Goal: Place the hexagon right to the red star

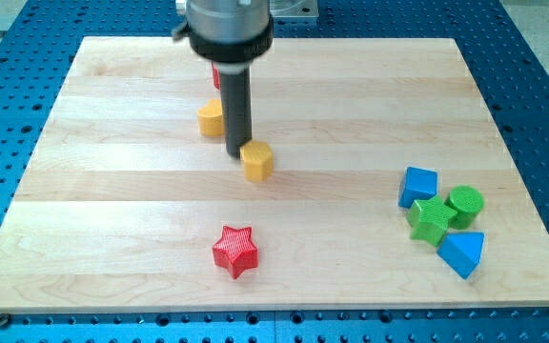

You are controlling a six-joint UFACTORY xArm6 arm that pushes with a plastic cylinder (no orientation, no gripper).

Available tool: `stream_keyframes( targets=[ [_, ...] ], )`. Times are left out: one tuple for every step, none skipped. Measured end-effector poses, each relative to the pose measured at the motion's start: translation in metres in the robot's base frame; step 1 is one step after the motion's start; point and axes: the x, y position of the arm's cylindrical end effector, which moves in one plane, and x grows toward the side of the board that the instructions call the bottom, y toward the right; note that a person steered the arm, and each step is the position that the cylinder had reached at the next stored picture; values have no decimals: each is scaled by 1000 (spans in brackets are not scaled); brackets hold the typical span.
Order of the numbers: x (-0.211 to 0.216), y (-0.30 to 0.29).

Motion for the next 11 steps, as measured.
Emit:
stream_keyframes(
  targets=[
    [16, 0],
    [-22, 12],
    [7, 26],
    [43, 26],
    [48, 30],
    [48, 45],
    [54, 64],
    [72, 61],
    [82, 62],
    [83, 87],
    [119, 105]
  ],
)
